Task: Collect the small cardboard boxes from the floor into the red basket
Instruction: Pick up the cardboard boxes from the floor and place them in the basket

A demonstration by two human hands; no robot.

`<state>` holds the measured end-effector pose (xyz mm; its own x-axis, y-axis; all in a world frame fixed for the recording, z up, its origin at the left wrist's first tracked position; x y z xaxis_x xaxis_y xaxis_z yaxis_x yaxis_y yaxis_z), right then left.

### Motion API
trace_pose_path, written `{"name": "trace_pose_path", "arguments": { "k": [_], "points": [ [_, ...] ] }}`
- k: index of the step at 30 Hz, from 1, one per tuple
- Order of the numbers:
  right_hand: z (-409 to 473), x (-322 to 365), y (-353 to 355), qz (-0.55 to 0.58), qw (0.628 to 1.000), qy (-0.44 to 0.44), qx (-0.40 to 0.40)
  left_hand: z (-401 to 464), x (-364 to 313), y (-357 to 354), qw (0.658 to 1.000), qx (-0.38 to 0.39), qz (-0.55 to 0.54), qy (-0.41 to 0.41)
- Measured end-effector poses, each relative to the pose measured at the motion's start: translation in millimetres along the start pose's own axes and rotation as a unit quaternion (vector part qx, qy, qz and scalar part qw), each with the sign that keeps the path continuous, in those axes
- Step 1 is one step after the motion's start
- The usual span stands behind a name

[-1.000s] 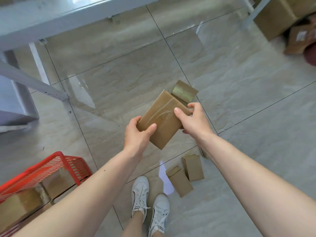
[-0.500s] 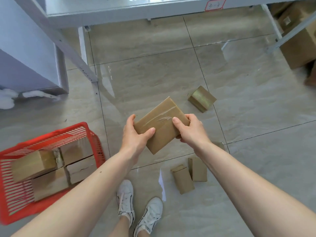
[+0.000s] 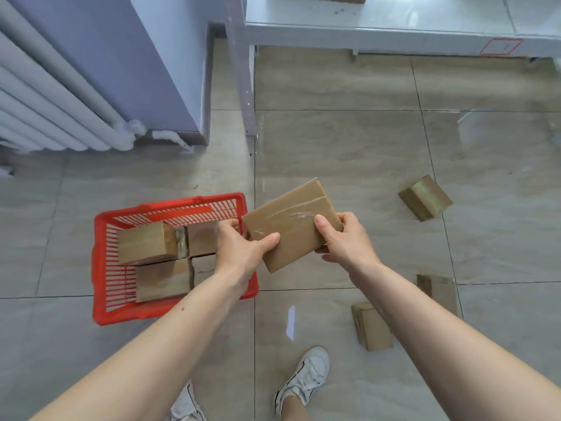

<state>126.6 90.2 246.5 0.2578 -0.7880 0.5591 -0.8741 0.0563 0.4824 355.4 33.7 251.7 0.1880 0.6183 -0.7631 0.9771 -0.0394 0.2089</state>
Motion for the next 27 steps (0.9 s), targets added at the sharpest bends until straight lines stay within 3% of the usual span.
{"name": "trace_pose_path", "arguments": {
  "k": [13, 27],
  "points": [
    [-51, 42, -184, 0.039, 0.998, -0.044, 0.007, 43, 34, 178, 0.998, 0.033, -0.054, -0.003],
    [-4, 44, -267, -0.002, 0.998, -0.055, 0.01, 100, 76, 216, 0.997, -0.006, -0.063, 0.046]
  ]
}}
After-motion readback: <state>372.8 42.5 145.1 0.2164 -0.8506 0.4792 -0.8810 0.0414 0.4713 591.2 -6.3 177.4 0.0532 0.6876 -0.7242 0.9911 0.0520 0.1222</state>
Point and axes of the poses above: each hand's wrist, its own z-axis towards the middle knuckle, its own y-axis out of the back of the hand, x = y × z, the point moved 10 cm from there along z, towards the middle knuckle, and after that the axes turned 10 degrees about -z, right-handed, at the moved point
